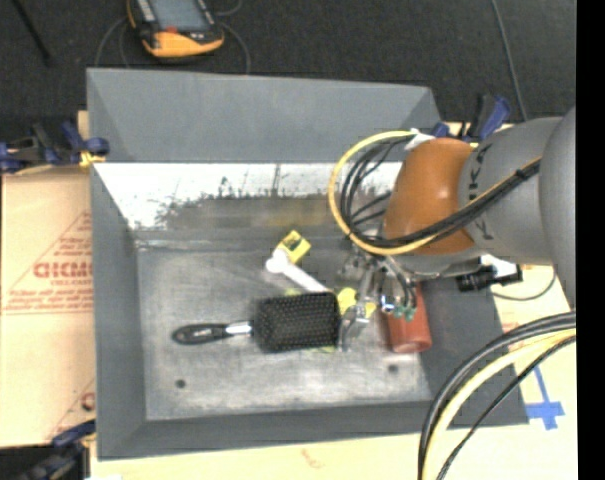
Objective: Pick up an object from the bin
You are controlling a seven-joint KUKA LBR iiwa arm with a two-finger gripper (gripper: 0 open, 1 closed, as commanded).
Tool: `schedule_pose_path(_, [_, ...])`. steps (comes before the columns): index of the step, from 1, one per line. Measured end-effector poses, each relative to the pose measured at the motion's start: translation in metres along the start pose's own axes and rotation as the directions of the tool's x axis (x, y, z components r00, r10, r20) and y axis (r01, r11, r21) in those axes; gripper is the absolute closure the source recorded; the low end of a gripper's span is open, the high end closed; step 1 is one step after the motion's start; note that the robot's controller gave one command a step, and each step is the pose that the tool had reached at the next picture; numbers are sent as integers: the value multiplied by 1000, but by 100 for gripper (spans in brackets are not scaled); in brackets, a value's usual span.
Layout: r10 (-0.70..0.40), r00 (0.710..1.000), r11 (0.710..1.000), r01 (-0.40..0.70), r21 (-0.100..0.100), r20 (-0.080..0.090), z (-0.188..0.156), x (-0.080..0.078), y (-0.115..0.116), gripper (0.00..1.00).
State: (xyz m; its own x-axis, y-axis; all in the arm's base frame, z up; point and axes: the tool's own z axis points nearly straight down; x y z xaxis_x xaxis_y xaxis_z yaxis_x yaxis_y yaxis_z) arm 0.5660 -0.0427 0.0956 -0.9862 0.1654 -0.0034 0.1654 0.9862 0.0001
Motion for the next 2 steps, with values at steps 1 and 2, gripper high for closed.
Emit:
schedule_pose_path(1, [306,952,952,-306,-1,8,21,6,17,100])
schedule_pose_path(2, [305,952,952,-305,0,8,21,6,17,100])
